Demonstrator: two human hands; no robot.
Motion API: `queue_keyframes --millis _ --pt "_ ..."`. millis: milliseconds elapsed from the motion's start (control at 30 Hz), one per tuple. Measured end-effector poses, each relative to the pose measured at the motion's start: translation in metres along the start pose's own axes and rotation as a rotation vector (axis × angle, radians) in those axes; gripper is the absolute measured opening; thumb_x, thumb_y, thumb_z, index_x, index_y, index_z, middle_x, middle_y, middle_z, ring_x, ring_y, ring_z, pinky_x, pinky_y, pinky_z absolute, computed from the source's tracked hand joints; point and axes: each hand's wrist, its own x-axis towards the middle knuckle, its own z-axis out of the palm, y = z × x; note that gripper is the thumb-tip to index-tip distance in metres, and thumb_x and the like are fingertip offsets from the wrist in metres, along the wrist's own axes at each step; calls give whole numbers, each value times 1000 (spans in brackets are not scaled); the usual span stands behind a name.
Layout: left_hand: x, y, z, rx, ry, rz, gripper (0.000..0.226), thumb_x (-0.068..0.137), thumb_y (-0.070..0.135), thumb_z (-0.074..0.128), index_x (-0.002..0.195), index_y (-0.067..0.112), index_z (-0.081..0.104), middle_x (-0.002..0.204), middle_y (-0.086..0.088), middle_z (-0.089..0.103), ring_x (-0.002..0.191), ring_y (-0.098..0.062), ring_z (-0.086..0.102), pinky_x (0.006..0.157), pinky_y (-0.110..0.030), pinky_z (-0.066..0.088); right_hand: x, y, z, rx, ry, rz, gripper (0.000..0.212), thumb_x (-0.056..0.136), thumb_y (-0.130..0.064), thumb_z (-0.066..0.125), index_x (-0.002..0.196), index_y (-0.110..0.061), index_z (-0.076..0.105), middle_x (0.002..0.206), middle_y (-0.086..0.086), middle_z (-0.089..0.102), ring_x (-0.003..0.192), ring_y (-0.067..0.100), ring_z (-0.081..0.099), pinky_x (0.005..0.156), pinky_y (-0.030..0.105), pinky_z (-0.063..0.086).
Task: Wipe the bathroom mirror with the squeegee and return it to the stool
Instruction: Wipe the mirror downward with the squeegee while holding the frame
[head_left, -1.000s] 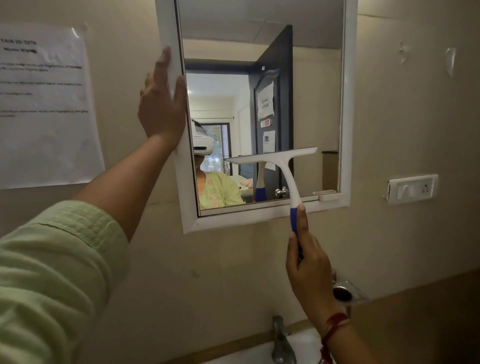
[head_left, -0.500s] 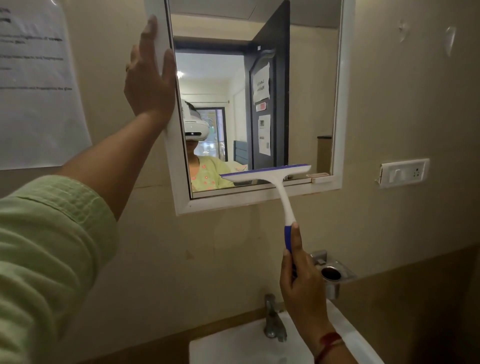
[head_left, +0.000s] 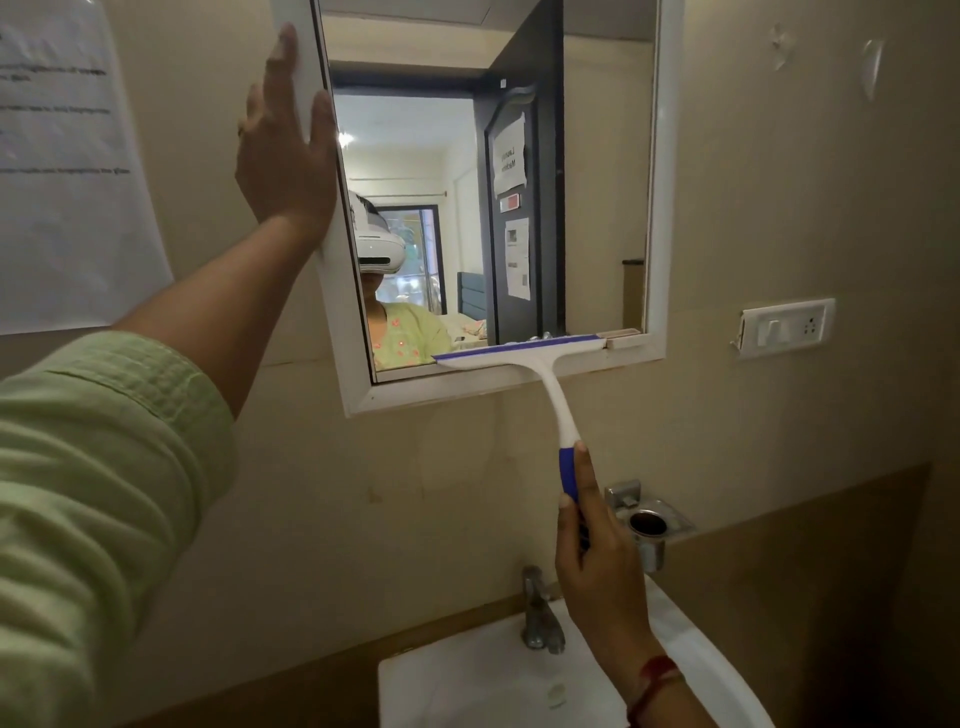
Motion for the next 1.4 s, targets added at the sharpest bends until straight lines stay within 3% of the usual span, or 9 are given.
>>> queue_keyframes --millis 167,400,533,700,833,967,1067,1300,1400 --pt "2 -2 1 -9 -8 2 51 96 44 32 144 31 27 136 0 50 117 -18 51 89 -24 42 15 -13 -18 192 153 -4 48 93 -38 37 134 -58 21 67 -5 48 52 8 50 44 11 42" --pt "2 -2 3 -44 0 -24 50 95 44 34 143 33 30 133 0 53 113 -21 54 86 -30 46 102 -39 -56 260 217 -97 43 94 -38 37 135 -46 27 69 -7 48 55 2 50 46 15 45" --pt "-1 -2 2 -77 -11 -41 49 94 42 37 142 35 31 131 -4 54 111 -26 54 84 -37 46 155 -55 -71 268 248 -132 43 98 -32 38 139 -37 28 85 -6 51 60 4 48 55 28 48" --pt "-1 -3 1 -77 -19 -22 47 96 40 38 143 32 31 132 -8 53 113 -30 54 84 -40 46 221 -81 -81 218 268 -229 44 99 -28 38 142 -28 29 89 -12 49 63 1 49 61 23 48" --pt "-1 -2 1 -95 -4 -16 46 97 38 41 142 31 33 130 -10 54 111 -33 54 83 -41 46 269 -102 -84 153 282 -334 45 100 -28 37 143 -24 27 90 -18 46 63 -10 51 59 6 47" --pt "-1 -1 1 -104 5 -12 46 97 36 43 141 31 34 132 -9 54 112 -35 54 84 -44 47 308 -122 -87 141 322 -367 46 100 -26 37 144 -20 26 108 -2 53 69 0 53 59 3 46" --pt "-2 0 1 -103 13 2 45 97 36 43 141 30 35 130 -9 55 111 -34 55 82 -42 47 329 -130 -86 106 335 -374 46 100 -25 38 144 -18 27 131 5 50 93 4 52 67 -1 43" --pt "-1 -2 2 -117 9 17 46 97 36 43 142 28 34 133 -7 54 114 -30 55 85 -39 47 352 -137 -84 35 302 -344 46 100 -25 38 144 -18 26 135 7 50 106 20 57 83 22 47" --pt "-1 -2 2 -118 7 1 46 97 36 43 141 30 34 133 -6 54 115 -31 54 86 -41 46 354 -135 -81 29 305 -335 46 100 -24 38 144 -19 25 135 7 50 105 20 58 80 20 47"
